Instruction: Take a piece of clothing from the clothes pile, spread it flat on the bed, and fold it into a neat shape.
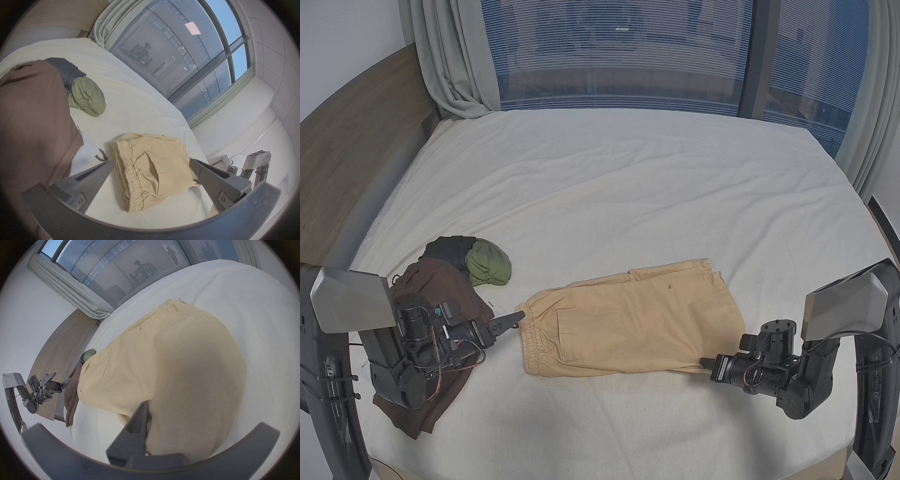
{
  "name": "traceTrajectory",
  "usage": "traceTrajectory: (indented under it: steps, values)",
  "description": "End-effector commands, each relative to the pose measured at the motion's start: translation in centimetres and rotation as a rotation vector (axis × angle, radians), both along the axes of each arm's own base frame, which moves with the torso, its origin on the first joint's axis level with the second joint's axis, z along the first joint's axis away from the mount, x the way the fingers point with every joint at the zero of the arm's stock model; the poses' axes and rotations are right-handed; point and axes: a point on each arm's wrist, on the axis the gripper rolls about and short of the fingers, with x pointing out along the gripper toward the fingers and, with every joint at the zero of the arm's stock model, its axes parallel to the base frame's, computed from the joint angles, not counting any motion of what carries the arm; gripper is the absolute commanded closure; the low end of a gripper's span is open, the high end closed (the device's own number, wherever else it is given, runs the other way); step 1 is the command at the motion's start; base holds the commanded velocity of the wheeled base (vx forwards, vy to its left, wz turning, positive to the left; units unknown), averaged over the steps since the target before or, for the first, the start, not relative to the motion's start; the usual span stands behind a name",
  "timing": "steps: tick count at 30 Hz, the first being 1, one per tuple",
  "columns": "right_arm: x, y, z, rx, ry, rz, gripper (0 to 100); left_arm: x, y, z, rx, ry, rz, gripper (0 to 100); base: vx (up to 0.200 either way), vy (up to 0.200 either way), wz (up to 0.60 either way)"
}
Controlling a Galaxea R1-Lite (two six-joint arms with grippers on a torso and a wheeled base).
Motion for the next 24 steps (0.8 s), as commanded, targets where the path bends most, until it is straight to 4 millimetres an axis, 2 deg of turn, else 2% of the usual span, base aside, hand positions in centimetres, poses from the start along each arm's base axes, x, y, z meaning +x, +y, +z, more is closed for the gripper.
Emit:
traceTrajectory:
  steps: [1,2,9,19,21,24]
  values:
    - [0.1,0.1,-0.1,-0.001,-0.004,0.003,100,-0.5,-0.5,-0.9,0.000,0.043,-0.020,0,0.000,0.000,0.00]
    - [0.1,0.1,-0.1,-0.001,-0.004,0.004,0,-0.6,-0.6,-1.0,-0.001,0.047,-0.029,0,0.000,0.000,0.00]
    - [-0.4,0.3,0.1,-0.006,0.004,0.017,0,-0.9,-1.3,-2.3,0.004,0.092,-0.055,0,0.000,0.000,0.00]
    - [-3.0,-0.3,0.2,-0.072,0.060,0.063,0,-0.7,-2.0,-3.7,0.009,0.119,-0.075,0,0.000,0.000,0.00]
    - [-4.1,-0.1,0.1,-0.089,0.075,0.099,0,-0.6,-2.1,-4.2,0.016,0.127,-0.077,0,0.000,0.000,0.00]
    - [-4.5,0.1,0.2,-0.092,0.078,0.115,0,-0.4,-2.1,-4.2,0.016,0.122,-0.075,0,0.000,0.000,0.00]
